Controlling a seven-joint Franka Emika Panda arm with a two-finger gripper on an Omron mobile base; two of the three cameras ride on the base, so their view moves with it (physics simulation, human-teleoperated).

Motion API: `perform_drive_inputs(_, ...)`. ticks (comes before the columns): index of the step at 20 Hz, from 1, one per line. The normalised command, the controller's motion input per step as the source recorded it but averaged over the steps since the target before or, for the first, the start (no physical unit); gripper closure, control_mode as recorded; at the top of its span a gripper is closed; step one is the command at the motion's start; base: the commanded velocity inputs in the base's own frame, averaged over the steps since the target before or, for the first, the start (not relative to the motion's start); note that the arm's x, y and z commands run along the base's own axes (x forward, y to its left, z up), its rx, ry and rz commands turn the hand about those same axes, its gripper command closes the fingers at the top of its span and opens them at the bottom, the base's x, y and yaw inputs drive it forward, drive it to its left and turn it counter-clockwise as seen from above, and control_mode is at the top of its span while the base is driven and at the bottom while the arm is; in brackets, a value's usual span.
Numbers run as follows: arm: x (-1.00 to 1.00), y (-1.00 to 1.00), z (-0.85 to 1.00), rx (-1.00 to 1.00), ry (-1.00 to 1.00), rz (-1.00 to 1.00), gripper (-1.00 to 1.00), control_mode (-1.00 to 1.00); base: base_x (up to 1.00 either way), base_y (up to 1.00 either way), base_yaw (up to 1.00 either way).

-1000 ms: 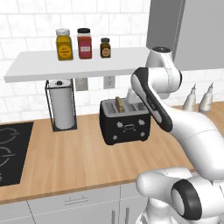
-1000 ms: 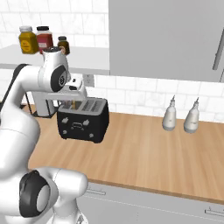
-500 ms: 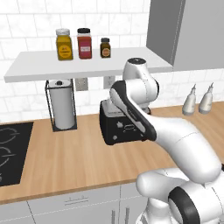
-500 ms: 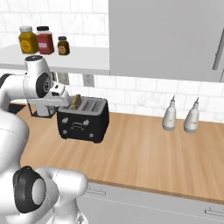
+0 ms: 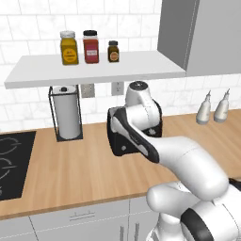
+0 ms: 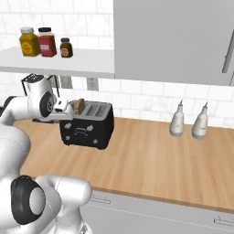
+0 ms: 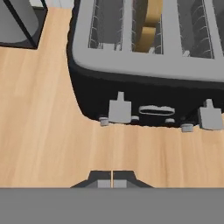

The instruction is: Start the toaster. Once the lever pops up, take the bread to the plate on the dining counter.

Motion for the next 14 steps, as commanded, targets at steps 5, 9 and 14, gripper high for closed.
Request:
perform_drive_inputs(5, 0.32, 0.00, -0.26, -0.03, -0.16, -0.02, 1.00, -1.00, 0.00, 0.00, 0.00)
perform_drive_inputs(9, 0.57, 0.00, -0.06, 0.00, -0.03, 0.00, 1.00, -1.00, 0.00, 0.00, 0.00)
perform_drive_inputs(14, 0.59, 0.00, -0.18, 0.00, 0.02, 0.00, 1.00, -1.00, 0.00, 0.00, 0.00)
